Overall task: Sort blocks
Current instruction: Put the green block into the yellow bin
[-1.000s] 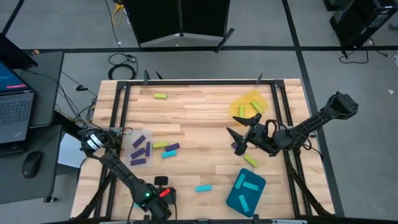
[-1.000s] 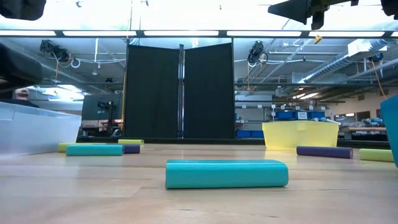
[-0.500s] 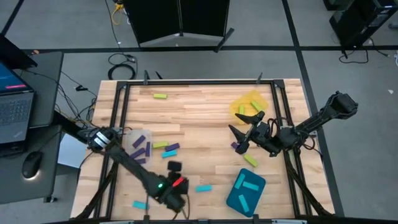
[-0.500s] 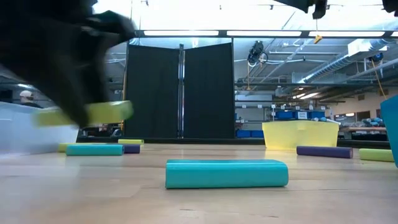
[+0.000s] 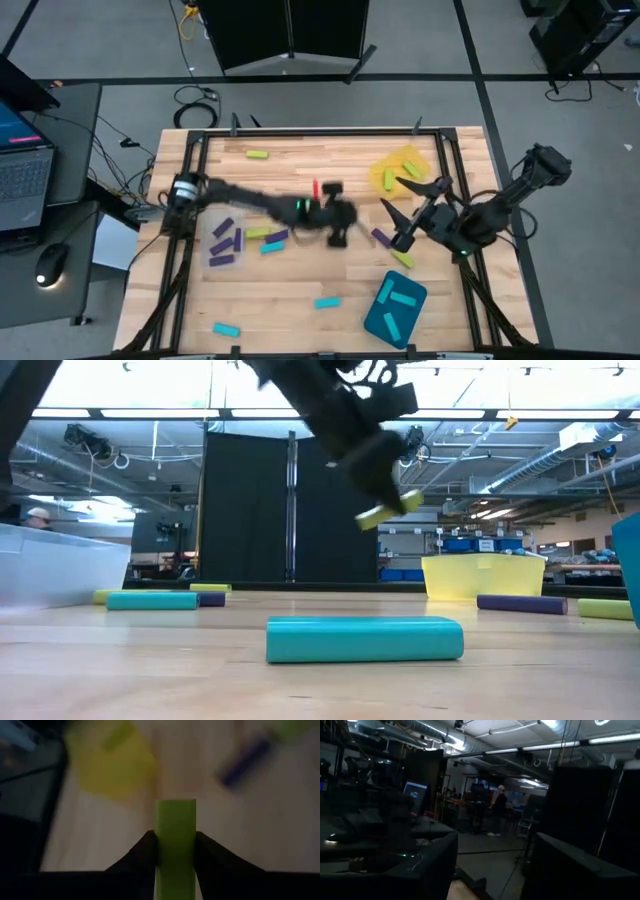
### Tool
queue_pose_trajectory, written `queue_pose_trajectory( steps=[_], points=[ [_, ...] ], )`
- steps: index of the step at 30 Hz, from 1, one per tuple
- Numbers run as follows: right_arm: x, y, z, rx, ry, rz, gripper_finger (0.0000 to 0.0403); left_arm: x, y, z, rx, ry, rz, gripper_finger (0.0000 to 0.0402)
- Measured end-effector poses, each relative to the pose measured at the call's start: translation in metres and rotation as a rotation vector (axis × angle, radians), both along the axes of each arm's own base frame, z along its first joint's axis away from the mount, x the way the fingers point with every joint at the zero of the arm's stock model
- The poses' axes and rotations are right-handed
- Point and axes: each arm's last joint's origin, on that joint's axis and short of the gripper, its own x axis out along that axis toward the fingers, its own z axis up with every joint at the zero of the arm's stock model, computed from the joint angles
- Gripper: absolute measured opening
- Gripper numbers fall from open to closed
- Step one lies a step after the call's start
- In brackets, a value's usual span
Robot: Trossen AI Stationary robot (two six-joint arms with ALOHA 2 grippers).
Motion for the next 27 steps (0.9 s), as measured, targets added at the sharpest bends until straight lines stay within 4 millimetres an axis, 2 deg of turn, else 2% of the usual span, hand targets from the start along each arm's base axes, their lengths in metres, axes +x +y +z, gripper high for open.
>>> queue_pose_trajectory(
  steps=[6,12,16,20,25,27],
  points=[
    [-0.008,0.008,0.024,-0.048,0.026,-0.007,0.0274,0.022,0.082,0.024,-0.176,-0.382,-0.028,0.0105],
    [-0.010,0.010,0.030,-0.068,0.032,-0.007,0.0274,0.034,0.140,0.013,-0.323,-0.619,0.005,0.0105],
    [-0.010,0.009,0.031,-0.071,0.019,0.001,0.0274,0.051,0.162,-0.004,-0.438,-0.679,0.025,0.0105],
    [-0.010,0.009,0.031,-0.069,0.014,0.004,0.0274,0.071,0.174,-0.008,-0.499,-0.746,0.036,0.0105],
    [-0.010,0.010,0.030,-0.060,0.018,0.002,0.0274,0.092,0.182,-0.025,-0.590,-0.685,0.068,0.0106],
    [-0.011,0.010,0.030,-0.056,0.021,-0.002,0.0274,0.096,0.183,-0.031,-0.617,-0.667,0.078,0.0135]
  ],
)
